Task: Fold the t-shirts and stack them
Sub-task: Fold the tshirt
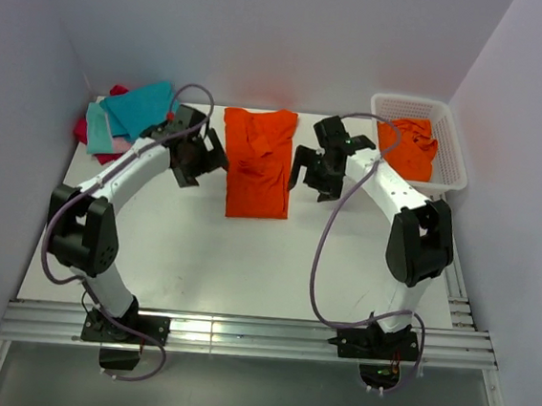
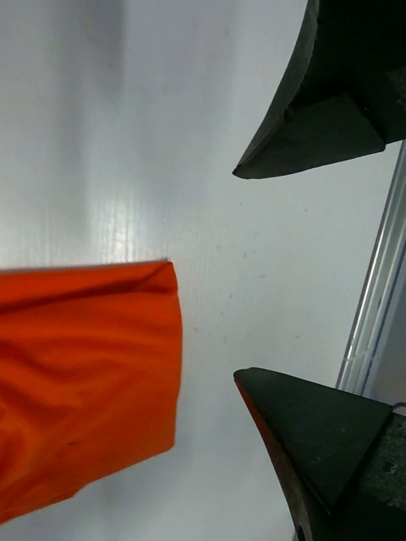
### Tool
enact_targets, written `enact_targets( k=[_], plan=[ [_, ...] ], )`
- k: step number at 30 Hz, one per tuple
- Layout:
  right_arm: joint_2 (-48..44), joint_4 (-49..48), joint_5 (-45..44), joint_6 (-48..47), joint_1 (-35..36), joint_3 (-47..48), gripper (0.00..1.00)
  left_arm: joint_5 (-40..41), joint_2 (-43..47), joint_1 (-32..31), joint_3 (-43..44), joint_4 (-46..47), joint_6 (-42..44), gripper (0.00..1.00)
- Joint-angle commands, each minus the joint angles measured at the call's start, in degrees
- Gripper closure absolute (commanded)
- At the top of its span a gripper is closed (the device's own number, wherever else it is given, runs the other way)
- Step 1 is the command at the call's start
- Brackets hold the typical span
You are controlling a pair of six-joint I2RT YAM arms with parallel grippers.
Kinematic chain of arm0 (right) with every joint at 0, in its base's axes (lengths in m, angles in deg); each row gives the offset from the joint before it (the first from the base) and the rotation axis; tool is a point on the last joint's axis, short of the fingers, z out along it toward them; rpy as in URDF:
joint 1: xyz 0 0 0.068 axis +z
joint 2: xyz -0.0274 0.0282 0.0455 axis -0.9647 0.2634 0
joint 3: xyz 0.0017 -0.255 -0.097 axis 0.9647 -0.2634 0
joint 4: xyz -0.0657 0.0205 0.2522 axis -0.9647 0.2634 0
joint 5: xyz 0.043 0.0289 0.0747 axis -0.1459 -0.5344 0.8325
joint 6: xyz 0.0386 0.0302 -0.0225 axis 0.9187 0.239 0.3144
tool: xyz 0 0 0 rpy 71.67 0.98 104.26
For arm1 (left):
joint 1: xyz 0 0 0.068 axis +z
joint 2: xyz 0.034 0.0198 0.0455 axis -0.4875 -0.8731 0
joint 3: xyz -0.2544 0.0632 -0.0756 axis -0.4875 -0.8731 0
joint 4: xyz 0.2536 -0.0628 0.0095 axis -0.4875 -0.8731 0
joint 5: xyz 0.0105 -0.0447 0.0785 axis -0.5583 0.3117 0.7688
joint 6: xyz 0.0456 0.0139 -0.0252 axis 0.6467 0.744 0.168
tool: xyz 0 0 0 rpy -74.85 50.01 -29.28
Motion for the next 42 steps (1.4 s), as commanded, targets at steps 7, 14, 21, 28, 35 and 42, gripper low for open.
enact_targets(
  k=[7, 14, 21, 28, 35, 42],
  plan=[
    [1.6, -13.3, 5.9, 4.3, 3.4, -10.0, 0.06, -8.0, -2.0, -7.0, -14.5, 14.0, -4.3, 0.02],
    [5.6, -14.6, 5.6, 4.6, 3.8, -9.5, 0.10, -7.7, -4.3, -8.9, -14.1, 15.2, -5.5, 0.02],
    [8.4, -16.3, 5.2, 5.1, 4.5, -10.9, 0.22, -6.9, -5.5, -9.0, -13.7, 14.1, -5.2, 0.03],
    [9.7, -17.2, 4.7, 5.1, 5.0, -11.8, 0.33, -6.5, -5.8, -9.0, -15.9, 14.9, -5.5, 0.07],
    [9.9, -18.4, 5.2, 5.8, 5.2, -12.6, 0.63, -6.8, -6.9, -9.1, -16.9, 16.2, -6.6, 0.33],
    [9.6, -17.8, 4.6, 5.5, 6.1, -13.1, 1.00, -7.0, -8.5, -9.0, -16.4, 16.0, -6.6, 0.97]
  ],
)
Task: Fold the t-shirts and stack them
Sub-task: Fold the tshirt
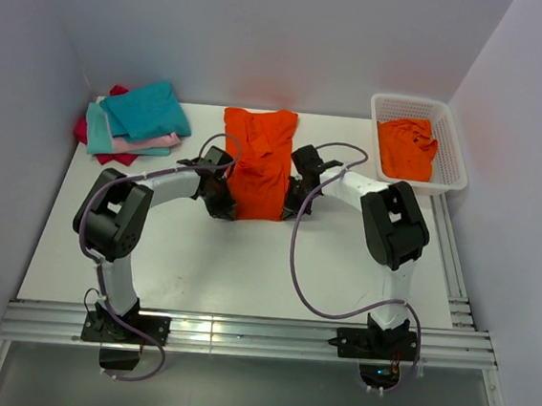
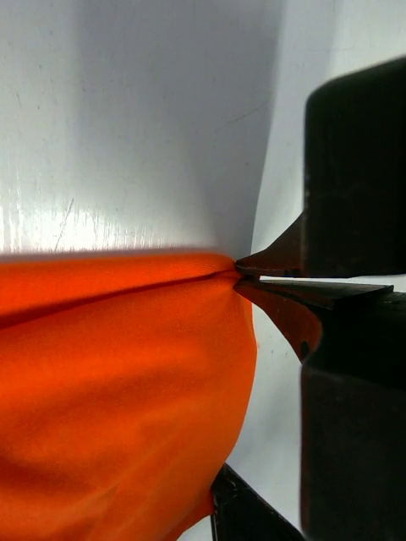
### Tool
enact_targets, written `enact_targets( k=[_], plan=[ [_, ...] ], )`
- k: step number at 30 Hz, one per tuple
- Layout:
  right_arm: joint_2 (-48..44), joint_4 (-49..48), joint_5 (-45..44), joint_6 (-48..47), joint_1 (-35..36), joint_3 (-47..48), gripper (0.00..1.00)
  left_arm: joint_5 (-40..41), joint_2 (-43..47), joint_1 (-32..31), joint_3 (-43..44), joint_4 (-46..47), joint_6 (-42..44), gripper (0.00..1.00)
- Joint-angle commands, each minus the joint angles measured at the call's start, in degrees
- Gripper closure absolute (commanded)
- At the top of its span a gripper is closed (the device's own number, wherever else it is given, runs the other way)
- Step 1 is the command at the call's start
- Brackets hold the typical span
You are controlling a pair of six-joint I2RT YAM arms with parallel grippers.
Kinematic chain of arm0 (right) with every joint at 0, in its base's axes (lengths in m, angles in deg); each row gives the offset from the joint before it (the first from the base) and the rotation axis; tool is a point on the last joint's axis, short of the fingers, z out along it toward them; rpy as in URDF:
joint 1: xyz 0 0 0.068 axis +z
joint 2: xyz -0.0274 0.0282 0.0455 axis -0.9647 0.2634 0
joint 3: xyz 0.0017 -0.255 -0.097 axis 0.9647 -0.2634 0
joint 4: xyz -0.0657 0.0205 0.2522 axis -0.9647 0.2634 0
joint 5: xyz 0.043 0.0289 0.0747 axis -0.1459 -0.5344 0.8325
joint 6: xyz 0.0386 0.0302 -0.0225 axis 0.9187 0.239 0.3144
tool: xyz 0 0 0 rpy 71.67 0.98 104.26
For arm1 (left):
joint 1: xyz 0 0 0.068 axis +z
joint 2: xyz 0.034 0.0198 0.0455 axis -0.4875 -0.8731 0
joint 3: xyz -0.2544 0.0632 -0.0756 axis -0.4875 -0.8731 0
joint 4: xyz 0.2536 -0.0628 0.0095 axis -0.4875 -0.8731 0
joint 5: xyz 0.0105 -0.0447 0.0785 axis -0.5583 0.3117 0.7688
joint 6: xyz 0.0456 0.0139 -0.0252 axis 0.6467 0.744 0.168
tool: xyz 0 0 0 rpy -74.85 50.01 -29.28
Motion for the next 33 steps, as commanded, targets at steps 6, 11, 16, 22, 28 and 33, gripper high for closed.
enact_targets(
  k=[6, 11, 16, 22, 28, 33],
  plan=[
    [-3.6, 0.0, -1.6, -1.1, 1.1, -4.0, 1.00, 1.0, 2.2, -0.7, -1.4, -0.3, 1.1, 1.00],
    [-9.4, 0.9, -2.2, -2.0, 1.1, -8.7, 1.00, 2.9, 6.7, -2.3, -3.7, -3.2, 3.0, 1.00],
    [-19.5, 3.3, -2.0, -2.2, 1.1, -14.3, 1.00, 5.4, 14.6, -5.6, -7.5, -6.5, 4.1, 1.00],
    [-32.8, 7.9, -2.7, -1.8, 1.4, -21.1, 1.00, 6.3, 24.7, -10.9, -12.9, -10.4, 0.3, 1.00],
    [-44.5, 12.3, -1.6, 0.2, 1.5, -26.6, 1.00, 6.6, 33.8, -13.3, -12.5, -18.4, -3.4, 1.00],
    [-47.9, 15.1, -2.8, 0.6, 1.4, -23.9, 1.00, 9.6, 35.6, -13.3, -5.6, -23.8, -3.7, 1.00]
  ],
)
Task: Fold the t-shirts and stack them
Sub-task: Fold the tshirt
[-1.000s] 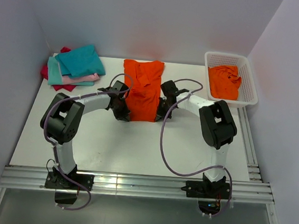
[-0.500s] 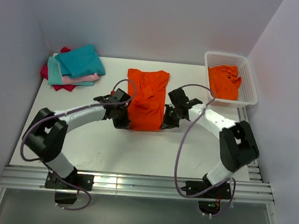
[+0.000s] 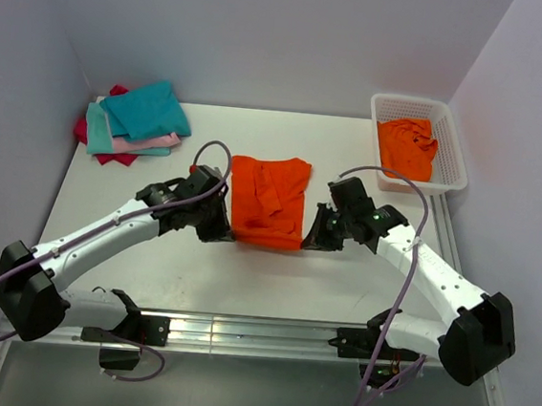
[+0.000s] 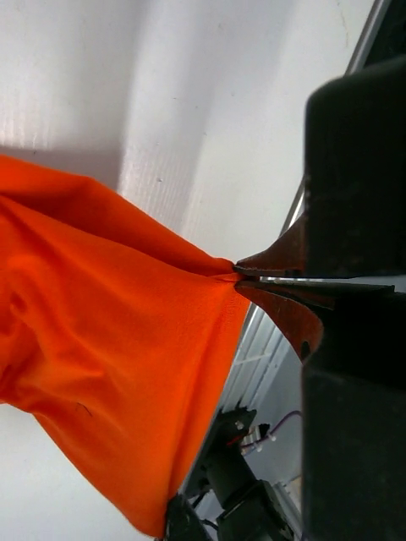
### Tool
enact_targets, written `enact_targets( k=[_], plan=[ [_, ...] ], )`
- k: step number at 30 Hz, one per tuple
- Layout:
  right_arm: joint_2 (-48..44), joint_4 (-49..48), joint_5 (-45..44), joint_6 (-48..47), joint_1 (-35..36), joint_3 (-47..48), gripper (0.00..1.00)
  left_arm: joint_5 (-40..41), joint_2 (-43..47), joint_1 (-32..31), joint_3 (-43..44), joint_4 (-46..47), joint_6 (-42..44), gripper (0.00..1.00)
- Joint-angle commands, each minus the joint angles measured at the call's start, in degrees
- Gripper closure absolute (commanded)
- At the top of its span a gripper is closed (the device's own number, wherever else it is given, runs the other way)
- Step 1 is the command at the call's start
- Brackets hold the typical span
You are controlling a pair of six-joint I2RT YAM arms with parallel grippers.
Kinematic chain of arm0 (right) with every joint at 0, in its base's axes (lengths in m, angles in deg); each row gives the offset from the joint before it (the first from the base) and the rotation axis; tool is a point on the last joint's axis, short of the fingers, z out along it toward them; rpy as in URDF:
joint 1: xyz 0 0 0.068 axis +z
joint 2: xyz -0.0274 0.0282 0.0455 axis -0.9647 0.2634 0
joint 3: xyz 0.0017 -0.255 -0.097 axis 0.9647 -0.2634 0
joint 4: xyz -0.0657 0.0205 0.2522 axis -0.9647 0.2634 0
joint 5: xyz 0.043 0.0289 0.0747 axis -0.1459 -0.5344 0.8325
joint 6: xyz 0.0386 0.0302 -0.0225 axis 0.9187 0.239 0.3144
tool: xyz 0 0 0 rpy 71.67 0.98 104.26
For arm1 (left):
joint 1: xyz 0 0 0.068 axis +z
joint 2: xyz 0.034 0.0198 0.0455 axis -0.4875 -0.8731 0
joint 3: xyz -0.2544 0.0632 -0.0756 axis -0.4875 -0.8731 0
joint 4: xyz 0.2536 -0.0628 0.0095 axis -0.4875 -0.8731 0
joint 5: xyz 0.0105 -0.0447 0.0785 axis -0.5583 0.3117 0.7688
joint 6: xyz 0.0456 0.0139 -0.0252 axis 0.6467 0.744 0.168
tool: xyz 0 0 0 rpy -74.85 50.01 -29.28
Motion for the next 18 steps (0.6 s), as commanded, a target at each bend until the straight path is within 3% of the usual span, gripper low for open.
enact_targets(
  k=[1, 9, 12, 16, 17, 18],
  plan=[
    [-1.4, 7.5, -5.7, -0.8, -0.8, 3.1, 1.00, 7.4, 0.8, 0.7, 6.1, -10.4, 0.3, 1.00],
    [8.2, 9.7, -8.4, -5.4, -1.8, 18.2, 1.00, 10.3, -7.9, 1.4, 19.1, -12.3, 5.2, 1.00],
    [16.1, 10.0, -9.6, -8.5, -3.6, 27.3, 1.00, 8.3, -12.7, 5.2, 23.2, -9.5, 9.0, 1.00],
    [35.6, 10.8, -13.0, -12.0, -6.3, 43.6, 1.00, 6.9, -25.8, 15.4, 33.9, -5.5, 15.0, 1.00],
    [40.0, 11.5, -16.0, -12.3, -6.9, 47.7, 1.00, 6.6, -34.1, 17.0, 41.7, -5.3, 16.2, 0.94],
    [44.5, 14.8, -18.8, -12.3, -8.1, 57.5, 0.91, 6.7, -38.8, 18.2, 46.7, -5.9, 19.2, 0.78]
  ],
)
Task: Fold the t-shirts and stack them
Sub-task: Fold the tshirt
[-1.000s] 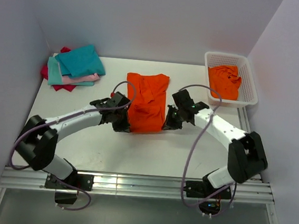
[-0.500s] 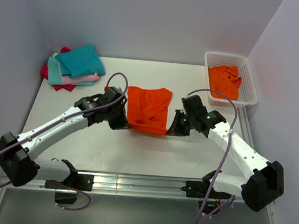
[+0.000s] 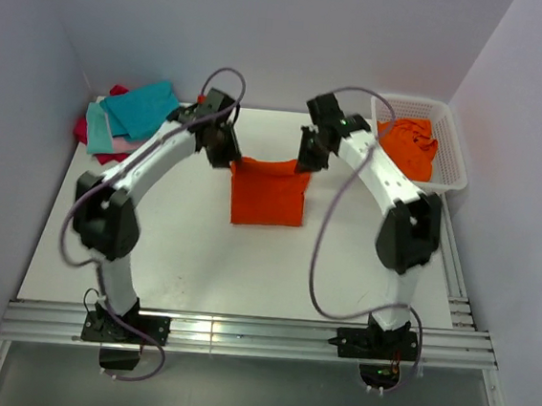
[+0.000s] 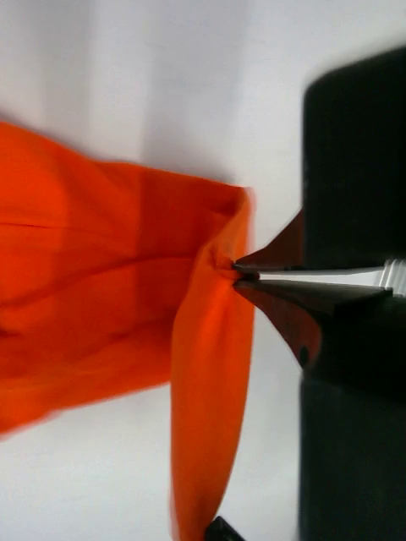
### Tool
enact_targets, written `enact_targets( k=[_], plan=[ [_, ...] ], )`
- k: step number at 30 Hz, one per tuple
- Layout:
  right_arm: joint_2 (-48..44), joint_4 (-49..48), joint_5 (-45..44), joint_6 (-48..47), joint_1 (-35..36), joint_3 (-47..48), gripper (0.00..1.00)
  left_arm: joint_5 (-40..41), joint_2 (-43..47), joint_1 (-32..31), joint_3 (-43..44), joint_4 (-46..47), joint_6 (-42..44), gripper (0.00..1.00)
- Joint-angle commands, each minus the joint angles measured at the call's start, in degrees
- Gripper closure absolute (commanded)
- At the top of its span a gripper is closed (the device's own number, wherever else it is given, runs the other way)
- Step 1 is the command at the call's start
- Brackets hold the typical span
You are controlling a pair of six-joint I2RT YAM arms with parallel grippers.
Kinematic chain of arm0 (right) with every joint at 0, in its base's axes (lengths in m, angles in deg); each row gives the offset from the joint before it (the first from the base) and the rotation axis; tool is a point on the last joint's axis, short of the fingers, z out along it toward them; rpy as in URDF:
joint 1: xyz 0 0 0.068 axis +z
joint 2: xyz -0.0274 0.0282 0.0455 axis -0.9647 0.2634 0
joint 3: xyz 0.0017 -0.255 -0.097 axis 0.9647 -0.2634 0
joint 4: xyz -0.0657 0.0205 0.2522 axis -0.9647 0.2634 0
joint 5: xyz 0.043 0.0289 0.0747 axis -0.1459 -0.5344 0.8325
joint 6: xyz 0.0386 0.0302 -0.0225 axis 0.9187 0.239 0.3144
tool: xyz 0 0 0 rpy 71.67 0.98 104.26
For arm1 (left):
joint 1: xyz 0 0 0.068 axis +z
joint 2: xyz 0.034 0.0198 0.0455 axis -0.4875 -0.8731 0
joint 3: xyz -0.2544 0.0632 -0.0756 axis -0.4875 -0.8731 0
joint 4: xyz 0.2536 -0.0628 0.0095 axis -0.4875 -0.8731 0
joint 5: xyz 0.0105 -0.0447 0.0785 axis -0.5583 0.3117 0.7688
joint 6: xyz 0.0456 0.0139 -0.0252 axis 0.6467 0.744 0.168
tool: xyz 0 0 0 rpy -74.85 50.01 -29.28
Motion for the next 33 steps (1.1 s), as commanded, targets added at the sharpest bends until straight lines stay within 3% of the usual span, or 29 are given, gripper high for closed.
enact_targets(
  k=[1, 2, 3, 4, 5, 6, 8, 11, 14, 16, 20, 26, 33],
  plan=[
    [19.4, 6.5, -11.3, -4.5, -3.4, 19.7, 0.69, 3.3, -16.5, 7.2, 17.6, 0.5, 9.1, 0.54],
    [23.6, 8.3, -12.5, -4.8, -3.6, 25.3, 0.01, 6.0, -26.0, 7.8, 30.5, -4.2, 9.7, 0.01],
    [27.4, 13.1, -13.6, -4.6, -4.2, 35.9, 0.00, 6.0, -30.5, 8.3, 37.0, -5.9, 11.3, 0.01],
    [32.7, 15.8, -13.7, -2.9, -4.7, 40.7, 0.00, 3.4, -31.9, 9.8, 39.4, -4.8, 10.1, 0.00],
    [34.0, 18.2, -13.6, -2.1, -5.2, 46.1, 0.00, -0.8, -31.0, 11.3, 34.2, -1.1, 8.9, 0.00],
    [34.2, 19.8, -13.8, -1.5, -5.5, 45.8, 0.00, -1.4, -30.1, 12.4, 32.6, 1.1, 6.6, 0.01],
    [27.4, 15.9, -12.5, -0.8, -5.5, 38.7, 0.00, -1.3, -25.9, 14.5, 26.8, 1.4, 5.3, 0.00],
    [13.1, 3.0, -9.8, -0.5, -5.5, 10.6, 0.00, -1.1, -17.0, 14.8, 12.7, 7.9, 6.5, 0.00],
    [4.8, 0.0, -9.7, -0.6, -5.5, -2.7, 0.00, -2.8, -8.9, 14.8, -2.2, 16.2, 9.2, 0.00],
    [-0.6, -1.8, -9.3, -0.9, -5.3, -9.1, 0.00, -9.0, -4.3, 14.8, -12.8, 24.9, 10.1, 0.01],
    [-8.4, -4.6, -8.5, -0.6, -5.4, -23.0, 0.00, -18.4, -1.7, 14.6, -24.5, 37.6, 8.0, 0.01],
    [-13.7, -3.8, -9.0, -0.3, -5.4, -28.4, 0.00, -19.8, -4.8, 13.1, -30.3, 46.7, 5.7, 0.01],
    [-14.1, -1.0, -10.0, -0.6, -5.4, -27.4, 0.00, -19.3, -11.8, 11.7, -27.5, 50.1, 4.2, 0.00]
  ],
)
